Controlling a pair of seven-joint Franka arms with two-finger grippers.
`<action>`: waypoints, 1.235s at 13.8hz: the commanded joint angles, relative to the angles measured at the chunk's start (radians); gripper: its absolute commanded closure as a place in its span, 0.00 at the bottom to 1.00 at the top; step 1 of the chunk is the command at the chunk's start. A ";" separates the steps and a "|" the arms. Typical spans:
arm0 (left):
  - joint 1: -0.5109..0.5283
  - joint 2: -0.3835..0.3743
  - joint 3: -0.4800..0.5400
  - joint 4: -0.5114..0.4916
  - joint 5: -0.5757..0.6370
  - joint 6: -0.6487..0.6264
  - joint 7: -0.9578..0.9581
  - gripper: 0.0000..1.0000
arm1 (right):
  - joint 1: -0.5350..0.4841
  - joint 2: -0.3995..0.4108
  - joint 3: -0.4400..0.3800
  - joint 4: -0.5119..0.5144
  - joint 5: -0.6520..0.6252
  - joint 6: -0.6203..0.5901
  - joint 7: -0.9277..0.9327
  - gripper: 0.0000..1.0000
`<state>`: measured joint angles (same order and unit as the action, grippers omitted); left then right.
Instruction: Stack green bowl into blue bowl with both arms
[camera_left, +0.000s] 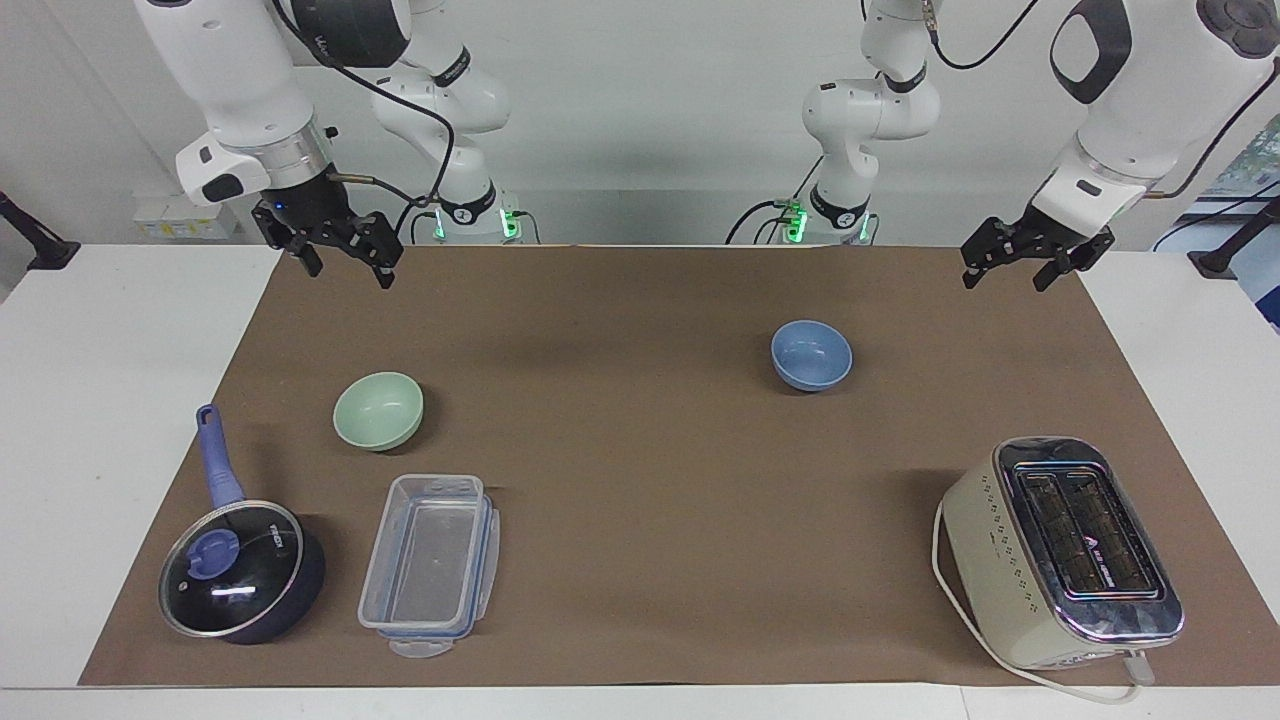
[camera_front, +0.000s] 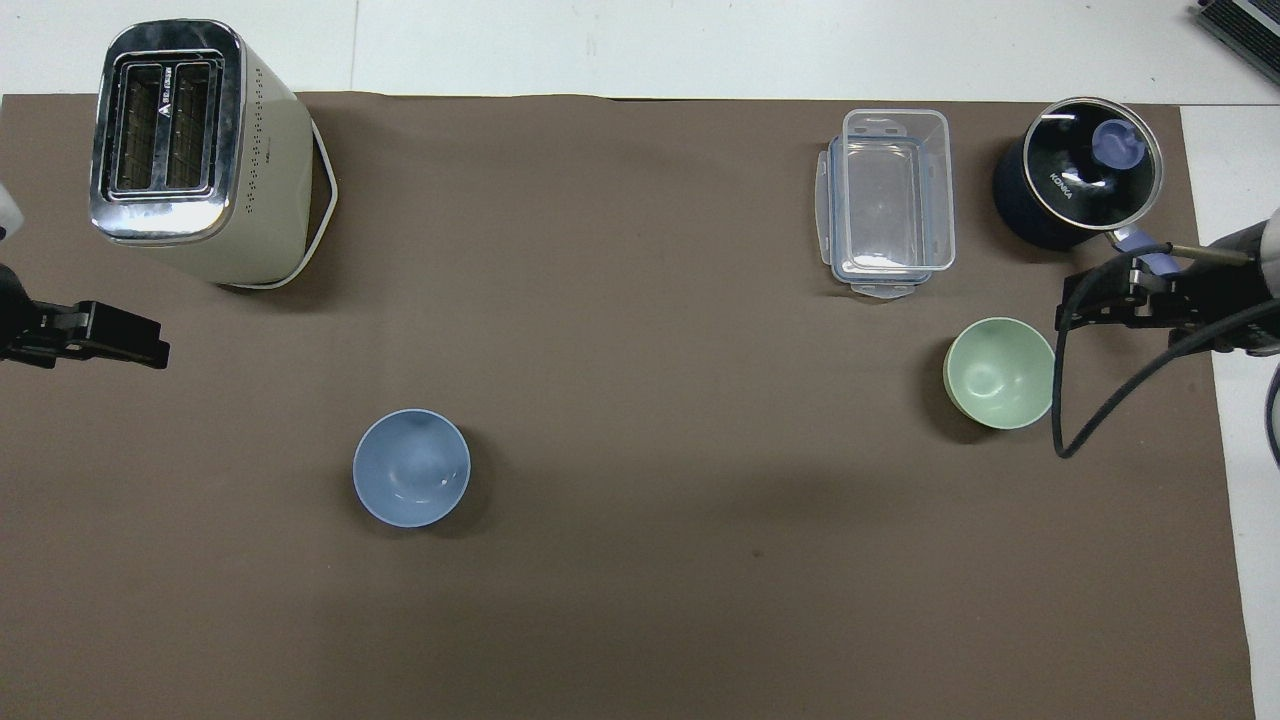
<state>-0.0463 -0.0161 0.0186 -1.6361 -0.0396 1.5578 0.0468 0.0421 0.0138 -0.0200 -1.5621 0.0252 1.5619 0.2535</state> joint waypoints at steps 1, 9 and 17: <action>0.006 0.002 0.000 0.018 0.015 -0.015 0.001 0.00 | -0.013 -0.006 -0.001 -0.001 0.024 -0.003 -0.019 0.00; 0.005 -0.001 -0.002 0.010 0.014 -0.010 -0.004 0.00 | -0.013 -0.006 -0.001 -0.001 0.024 -0.003 -0.019 0.00; 0.000 -0.004 -0.002 0.001 0.014 -0.005 -0.004 0.00 | -0.011 -0.006 -0.001 -0.001 0.024 -0.003 -0.019 0.00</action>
<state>-0.0461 -0.0161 0.0193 -1.6361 -0.0396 1.5578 0.0461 0.0408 0.0138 -0.0200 -1.5621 0.0260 1.5619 0.2535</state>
